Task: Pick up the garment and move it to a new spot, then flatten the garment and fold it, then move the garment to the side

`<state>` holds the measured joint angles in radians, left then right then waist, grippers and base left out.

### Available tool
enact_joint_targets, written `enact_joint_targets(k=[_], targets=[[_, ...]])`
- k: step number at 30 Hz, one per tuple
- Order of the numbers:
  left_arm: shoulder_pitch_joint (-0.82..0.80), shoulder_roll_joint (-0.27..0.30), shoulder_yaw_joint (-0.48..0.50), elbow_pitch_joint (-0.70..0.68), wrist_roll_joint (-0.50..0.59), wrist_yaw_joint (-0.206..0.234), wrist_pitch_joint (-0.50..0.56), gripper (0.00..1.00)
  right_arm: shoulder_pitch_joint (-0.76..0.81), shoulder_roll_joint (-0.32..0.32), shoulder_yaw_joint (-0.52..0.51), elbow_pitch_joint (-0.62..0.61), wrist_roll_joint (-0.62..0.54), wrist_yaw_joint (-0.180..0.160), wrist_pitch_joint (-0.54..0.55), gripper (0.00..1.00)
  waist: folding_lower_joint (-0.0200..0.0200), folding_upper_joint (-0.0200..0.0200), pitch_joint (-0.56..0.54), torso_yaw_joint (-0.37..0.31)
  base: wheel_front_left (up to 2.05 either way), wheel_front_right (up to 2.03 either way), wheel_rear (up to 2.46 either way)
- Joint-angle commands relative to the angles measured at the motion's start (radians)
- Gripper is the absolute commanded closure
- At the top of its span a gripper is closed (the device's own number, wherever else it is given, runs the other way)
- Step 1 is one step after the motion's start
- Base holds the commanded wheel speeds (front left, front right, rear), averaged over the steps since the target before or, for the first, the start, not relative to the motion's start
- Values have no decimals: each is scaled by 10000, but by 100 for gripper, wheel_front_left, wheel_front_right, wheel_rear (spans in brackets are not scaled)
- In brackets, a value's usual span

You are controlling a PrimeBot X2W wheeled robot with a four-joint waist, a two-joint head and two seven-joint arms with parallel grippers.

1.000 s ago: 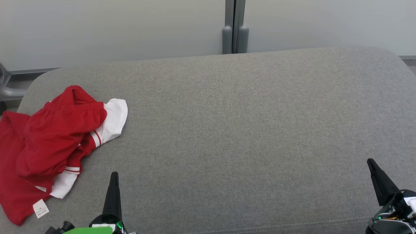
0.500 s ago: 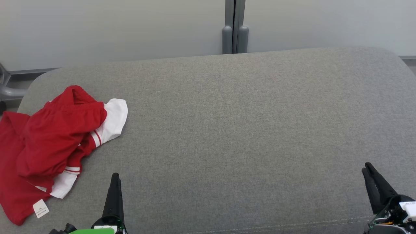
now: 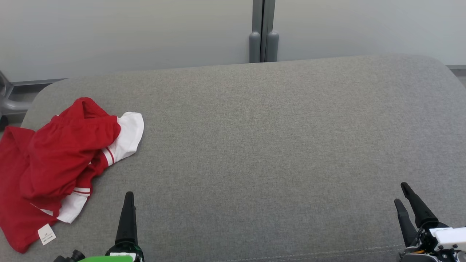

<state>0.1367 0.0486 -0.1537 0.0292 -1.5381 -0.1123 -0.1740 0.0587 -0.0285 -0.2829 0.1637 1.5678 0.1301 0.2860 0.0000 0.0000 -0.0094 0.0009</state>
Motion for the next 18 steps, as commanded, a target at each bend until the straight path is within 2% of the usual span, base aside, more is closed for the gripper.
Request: enact_joint_targets(k=[1, 9, 18], targets=[[-110, 5, 65, -232, 425, 99, -56, 0, -114, -114, 76, -209, -327, 3, -189, 0, 0, 0, -9, 2, 0, 0, 0], [-254, 7, 93, -374, 1885, 374, -150, 0, -109, -131, 343, -638, -2093, 3, -797, 0, 0, 0, -63, 22, 0, 0, 0], [-361, 17, 110, -453, 4109, 590, -250, 0, -59, -148, 748, -1045, -4005, 4, -1423, 0, 0, 0, -128, 50, 0, 0, 0]])
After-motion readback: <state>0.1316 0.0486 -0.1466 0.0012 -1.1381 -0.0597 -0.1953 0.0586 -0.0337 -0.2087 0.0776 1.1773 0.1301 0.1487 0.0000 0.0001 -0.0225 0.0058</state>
